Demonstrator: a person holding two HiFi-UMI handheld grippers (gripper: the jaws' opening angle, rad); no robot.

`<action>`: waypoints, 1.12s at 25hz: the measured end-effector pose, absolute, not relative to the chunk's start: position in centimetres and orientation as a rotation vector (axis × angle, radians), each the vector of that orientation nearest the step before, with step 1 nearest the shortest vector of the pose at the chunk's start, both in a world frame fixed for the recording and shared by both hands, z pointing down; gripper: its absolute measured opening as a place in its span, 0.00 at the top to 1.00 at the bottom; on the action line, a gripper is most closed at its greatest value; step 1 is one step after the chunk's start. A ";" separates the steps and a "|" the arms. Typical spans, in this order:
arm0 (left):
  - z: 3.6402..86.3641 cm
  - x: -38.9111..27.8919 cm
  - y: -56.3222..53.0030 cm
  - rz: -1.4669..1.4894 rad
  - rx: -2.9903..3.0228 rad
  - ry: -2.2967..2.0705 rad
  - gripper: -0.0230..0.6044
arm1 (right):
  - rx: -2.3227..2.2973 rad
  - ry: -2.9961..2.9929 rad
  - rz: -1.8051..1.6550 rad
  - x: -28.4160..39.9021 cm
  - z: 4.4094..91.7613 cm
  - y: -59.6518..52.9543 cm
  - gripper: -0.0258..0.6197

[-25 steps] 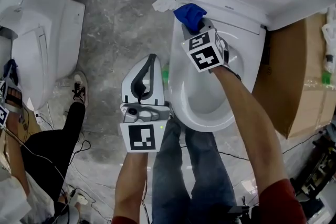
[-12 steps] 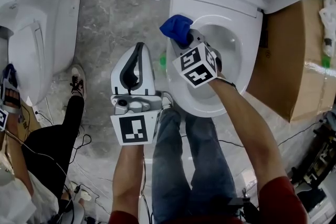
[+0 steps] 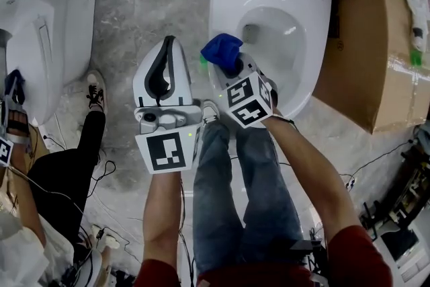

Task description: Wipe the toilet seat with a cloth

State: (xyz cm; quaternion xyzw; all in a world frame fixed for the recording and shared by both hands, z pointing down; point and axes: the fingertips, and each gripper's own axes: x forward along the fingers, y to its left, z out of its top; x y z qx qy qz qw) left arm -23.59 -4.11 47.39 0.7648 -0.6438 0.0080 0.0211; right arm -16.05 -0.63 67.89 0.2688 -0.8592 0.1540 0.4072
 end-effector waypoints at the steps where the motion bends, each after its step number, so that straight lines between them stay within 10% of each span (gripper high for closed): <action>1: 47.4 -23.6 -3.8 0.032 2.374 -2.003 0.94 | 0.685 -2.159 0.407 -15.9 67.9 0.3 0.87; 28: 47.9 -21.3 0.6 0.064 2.377 -1.984 0.94 | 0.949 -1.975 0.868 -10.1 67.9 14.2 0.87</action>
